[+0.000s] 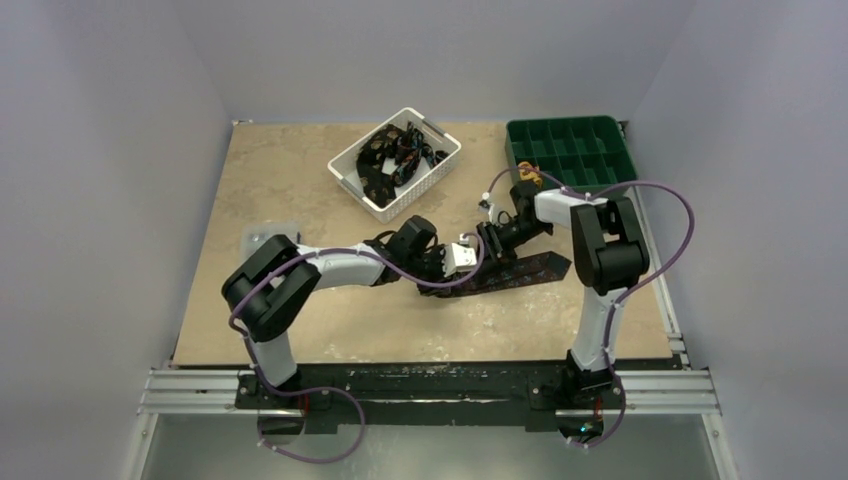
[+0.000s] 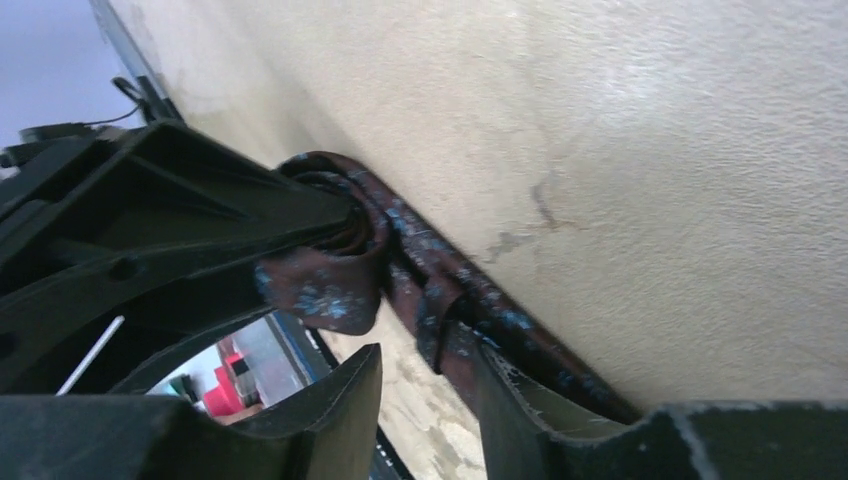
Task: Roll the ties
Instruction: Roll the tie at the center of the board.
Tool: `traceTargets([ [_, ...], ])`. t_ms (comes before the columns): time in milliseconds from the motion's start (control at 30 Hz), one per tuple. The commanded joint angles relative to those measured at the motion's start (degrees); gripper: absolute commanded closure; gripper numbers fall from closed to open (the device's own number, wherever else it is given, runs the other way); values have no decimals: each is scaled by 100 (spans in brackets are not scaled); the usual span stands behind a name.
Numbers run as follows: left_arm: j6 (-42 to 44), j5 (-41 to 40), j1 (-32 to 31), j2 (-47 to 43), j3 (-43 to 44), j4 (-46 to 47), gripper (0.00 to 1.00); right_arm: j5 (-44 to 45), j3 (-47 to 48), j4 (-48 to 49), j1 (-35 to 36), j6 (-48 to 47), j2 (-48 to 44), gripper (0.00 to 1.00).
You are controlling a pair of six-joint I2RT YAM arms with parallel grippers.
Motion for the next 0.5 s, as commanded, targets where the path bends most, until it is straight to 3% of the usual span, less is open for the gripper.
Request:
traceTargets([
  [0, 142, -372, 40, 370, 50, -812, 78, -578, 7, 123, 8, -236, -587, 55],
  [100, 165, -365, 38, 431, 148, -880, 78, -799, -82, 341, 110, -13, -751, 42],
  [467, 165, -464, 32, 518, 266, -972, 75, -1218, -251, 708, 713, 315, -427, 45],
])
